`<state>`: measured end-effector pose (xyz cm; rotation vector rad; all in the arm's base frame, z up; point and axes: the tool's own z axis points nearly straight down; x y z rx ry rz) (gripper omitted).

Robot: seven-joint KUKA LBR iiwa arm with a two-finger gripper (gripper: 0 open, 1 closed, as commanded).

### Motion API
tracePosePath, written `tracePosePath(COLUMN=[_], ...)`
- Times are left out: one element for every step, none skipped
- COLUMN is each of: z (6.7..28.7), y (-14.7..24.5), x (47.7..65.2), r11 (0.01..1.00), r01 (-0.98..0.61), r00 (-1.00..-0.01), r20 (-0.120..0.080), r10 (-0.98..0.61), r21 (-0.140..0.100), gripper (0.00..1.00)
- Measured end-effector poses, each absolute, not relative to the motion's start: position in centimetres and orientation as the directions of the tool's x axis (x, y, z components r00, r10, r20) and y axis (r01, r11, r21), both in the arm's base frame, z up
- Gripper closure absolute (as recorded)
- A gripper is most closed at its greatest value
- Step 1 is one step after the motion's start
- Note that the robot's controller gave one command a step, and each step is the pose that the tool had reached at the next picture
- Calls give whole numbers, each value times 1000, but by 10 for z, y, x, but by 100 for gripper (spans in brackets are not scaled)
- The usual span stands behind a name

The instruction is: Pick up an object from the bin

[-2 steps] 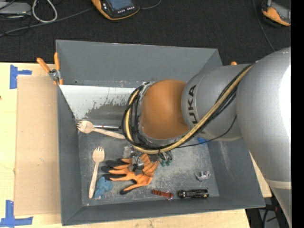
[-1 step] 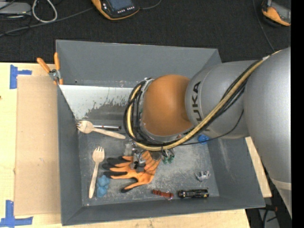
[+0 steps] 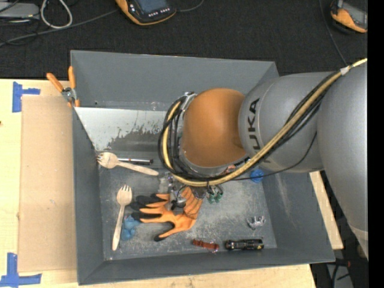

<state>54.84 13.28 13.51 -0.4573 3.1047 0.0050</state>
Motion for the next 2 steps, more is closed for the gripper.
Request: tracePosePath(z=[163,211], y=[133,133], x=[547,547], r11=[958,958], r01=[-288,-287], r00=[-958,-958], r20=[1,4], r10=[-288,-287], r21=[3,3], gripper=[100,100])
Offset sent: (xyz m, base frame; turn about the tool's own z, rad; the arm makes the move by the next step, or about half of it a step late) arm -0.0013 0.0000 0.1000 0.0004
